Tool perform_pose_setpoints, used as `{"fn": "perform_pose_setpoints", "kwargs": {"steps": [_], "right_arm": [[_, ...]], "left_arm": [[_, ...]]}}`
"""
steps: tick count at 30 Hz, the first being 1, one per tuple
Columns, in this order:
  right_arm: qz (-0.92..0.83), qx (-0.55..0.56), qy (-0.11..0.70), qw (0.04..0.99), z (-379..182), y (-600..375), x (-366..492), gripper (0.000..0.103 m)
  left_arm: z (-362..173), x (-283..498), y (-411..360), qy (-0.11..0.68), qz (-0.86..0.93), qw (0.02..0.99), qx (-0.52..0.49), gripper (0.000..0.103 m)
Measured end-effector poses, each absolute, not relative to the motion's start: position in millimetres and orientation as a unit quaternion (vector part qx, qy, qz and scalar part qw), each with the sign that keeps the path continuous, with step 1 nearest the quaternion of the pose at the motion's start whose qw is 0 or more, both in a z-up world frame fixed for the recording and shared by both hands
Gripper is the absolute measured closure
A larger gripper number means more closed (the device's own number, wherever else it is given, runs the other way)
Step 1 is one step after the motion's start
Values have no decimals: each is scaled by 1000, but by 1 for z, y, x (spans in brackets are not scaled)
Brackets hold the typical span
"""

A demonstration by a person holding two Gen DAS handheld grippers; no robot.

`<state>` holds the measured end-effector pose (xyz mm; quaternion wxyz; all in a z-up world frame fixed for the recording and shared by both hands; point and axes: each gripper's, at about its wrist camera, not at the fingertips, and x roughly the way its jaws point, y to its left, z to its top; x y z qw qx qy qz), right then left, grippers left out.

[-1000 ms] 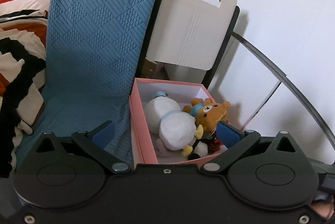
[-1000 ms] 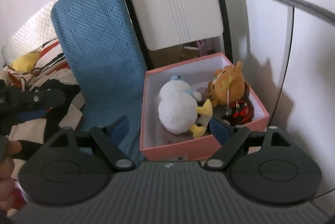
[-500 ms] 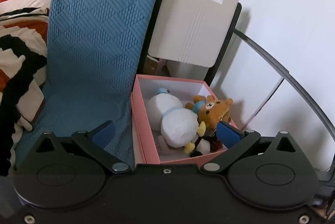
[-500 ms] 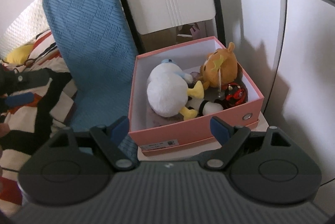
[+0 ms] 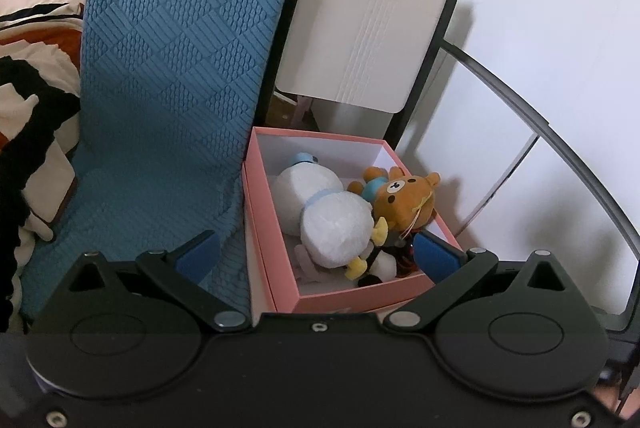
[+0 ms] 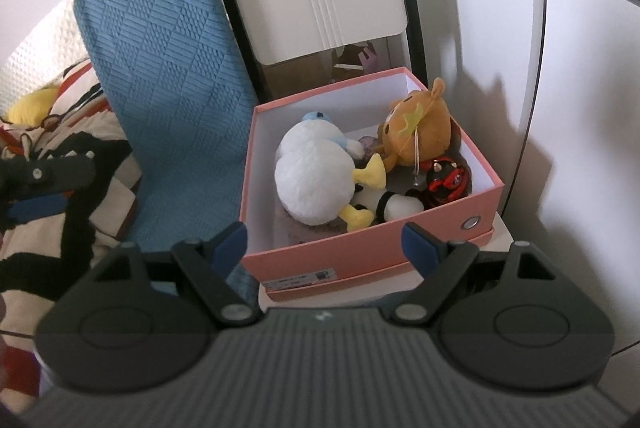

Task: Organize objects
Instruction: 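Withdraw both open tools up and away from the filled pink box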

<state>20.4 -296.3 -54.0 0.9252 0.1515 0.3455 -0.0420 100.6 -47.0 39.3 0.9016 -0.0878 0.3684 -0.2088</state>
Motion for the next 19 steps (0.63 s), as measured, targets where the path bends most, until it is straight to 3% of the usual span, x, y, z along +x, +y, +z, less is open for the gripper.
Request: {"fn": "perform_pose_setpoints", "kwargs": {"steps": [19], "right_arm": [[-36,152,351,923,-57,-295,18,18]], "left_arm": [[41,98,-49,368,-217,899,-98,0]]}}
